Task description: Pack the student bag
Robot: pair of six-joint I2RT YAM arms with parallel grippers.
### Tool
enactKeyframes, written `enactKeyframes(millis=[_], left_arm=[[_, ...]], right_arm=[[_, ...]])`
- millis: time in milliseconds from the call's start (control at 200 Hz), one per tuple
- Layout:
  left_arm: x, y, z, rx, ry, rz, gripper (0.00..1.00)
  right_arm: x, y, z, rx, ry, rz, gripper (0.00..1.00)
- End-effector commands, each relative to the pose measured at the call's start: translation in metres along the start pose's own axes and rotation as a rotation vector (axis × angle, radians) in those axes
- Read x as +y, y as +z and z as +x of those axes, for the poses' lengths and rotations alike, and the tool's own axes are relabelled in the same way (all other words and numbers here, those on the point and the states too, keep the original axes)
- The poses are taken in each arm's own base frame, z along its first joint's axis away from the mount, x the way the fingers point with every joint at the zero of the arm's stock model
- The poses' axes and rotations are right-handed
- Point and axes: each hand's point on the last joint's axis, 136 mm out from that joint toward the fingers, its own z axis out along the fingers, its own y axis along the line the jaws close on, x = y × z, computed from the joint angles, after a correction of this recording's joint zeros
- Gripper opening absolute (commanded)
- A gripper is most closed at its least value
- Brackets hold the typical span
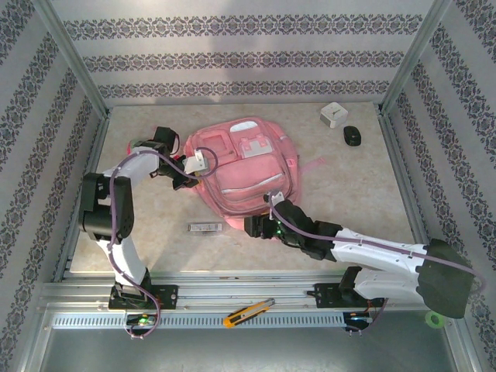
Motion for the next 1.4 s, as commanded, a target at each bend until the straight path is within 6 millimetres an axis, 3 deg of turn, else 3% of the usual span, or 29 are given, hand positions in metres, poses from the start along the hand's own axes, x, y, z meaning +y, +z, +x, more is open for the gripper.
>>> enactKeyframes(millis=[0,185,355,680,735,974,1119,1399], left_arm=[[0.002,-0.013,-0.014,-0.041,-0.057,-0.049,0.0],[-0.009,-0.008,-0.027,-0.124,-0.169,0.012,0.01],[-0.013,0.002,-0.028,-0.136,-0.258,0.053,0.25],[-0.006,0.015,0.001,0.0,-0.279,-0.052,0.35],[-0.002,0.015,0.005,0.014,-0.287,-0.088,0.32],[-0.006,0.006,0.002,-0.006,-0.27,-0.122,0.0],[-0.018,0.002,-0.006,-0.053,-0.272,-0.106,0.0],[-0.054,0.013,-0.017,-0.039,-0.246,-0.024,0.0]], right_arm=[[-0.004,0.003,-0.002,-0.069,0.153,0.03,0.67],[-0.008,0.024,0.002,-0.104,0.265,0.023,0.66],[-0.007,0.031,-0.003,-0.12,0.245,0.046,0.65],[-0.014,0.026,-0.006,-0.151,0.241,0.062,0.64],[-0.015,0.025,-0.006,-0.152,0.24,0.063,0.63],[-0.025,0.03,0.004,-0.135,0.32,0.099,0.6],[-0.025,0.044,0.008,-0.123,0.37,0.111,0.56],[-0.025,0.063,-0.016,-0.22,0.398,0.112,0.43]])
